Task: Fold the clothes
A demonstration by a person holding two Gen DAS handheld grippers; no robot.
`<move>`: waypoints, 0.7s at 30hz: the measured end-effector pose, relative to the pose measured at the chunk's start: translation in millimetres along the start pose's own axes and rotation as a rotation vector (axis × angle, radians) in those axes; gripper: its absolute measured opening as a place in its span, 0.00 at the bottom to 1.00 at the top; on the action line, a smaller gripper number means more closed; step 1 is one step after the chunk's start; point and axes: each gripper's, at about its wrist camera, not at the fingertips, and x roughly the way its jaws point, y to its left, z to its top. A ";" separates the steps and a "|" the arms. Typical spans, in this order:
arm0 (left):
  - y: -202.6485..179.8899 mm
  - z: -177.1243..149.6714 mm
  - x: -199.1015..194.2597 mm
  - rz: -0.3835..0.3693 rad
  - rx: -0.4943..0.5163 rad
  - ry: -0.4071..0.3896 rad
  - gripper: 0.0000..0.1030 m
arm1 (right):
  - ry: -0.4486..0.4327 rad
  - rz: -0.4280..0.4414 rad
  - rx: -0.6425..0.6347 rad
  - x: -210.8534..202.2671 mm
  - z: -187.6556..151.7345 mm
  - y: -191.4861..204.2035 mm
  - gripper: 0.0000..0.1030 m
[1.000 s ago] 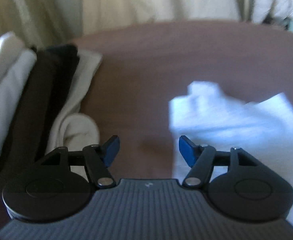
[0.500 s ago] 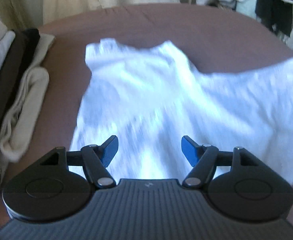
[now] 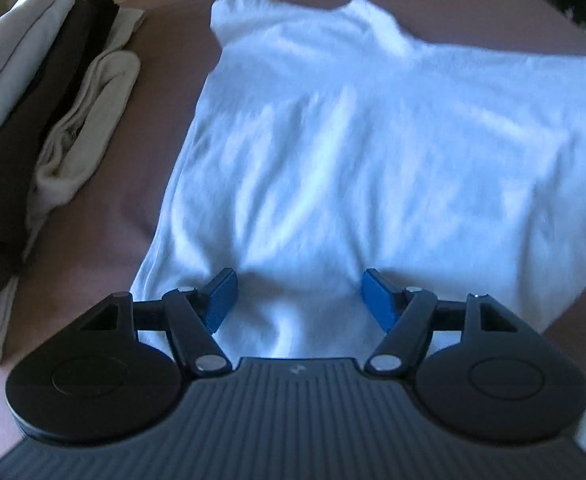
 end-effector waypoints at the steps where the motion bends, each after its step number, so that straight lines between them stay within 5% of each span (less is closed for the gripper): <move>1: 1.0 -3.6 -0.5 0.005 -0.007 -0.006 0.68 | 0.046 -0.017 0.030 10.6 -8.9 -9.7 0.07; 3: 2.1 -5.0 -1.2 0.013 -0.009 -0.013 0.68 | 0.110 -0.052 0.062 36.2 -28.1 -23.7 0.06; 11: 23.0 -18.6 -33.1 0.102 -0.045 -0.063 0.68 | 0.051 -0.223 0.200 33.2 -10.4 -58.3 0.00; 14: 43.7 -31.4 -48.1 0.097 -0.118 -0.067 0.69 | 0.095 -0.157 0.275 19.0 -7.9 -76.0 0.11; 17: 74.9 -44.2 -60.0 0.075 -0.293 -0.050 0.69 | 0.106 -0.070 0.243 -0.7 -11.5 -63.8 0.21; 21: 114.6 -67.9 -60.7 -0.051 -0.554 0.028 0.70 | 0.168 0.143 0.282 -5.0 -18.4 -29.8 0.45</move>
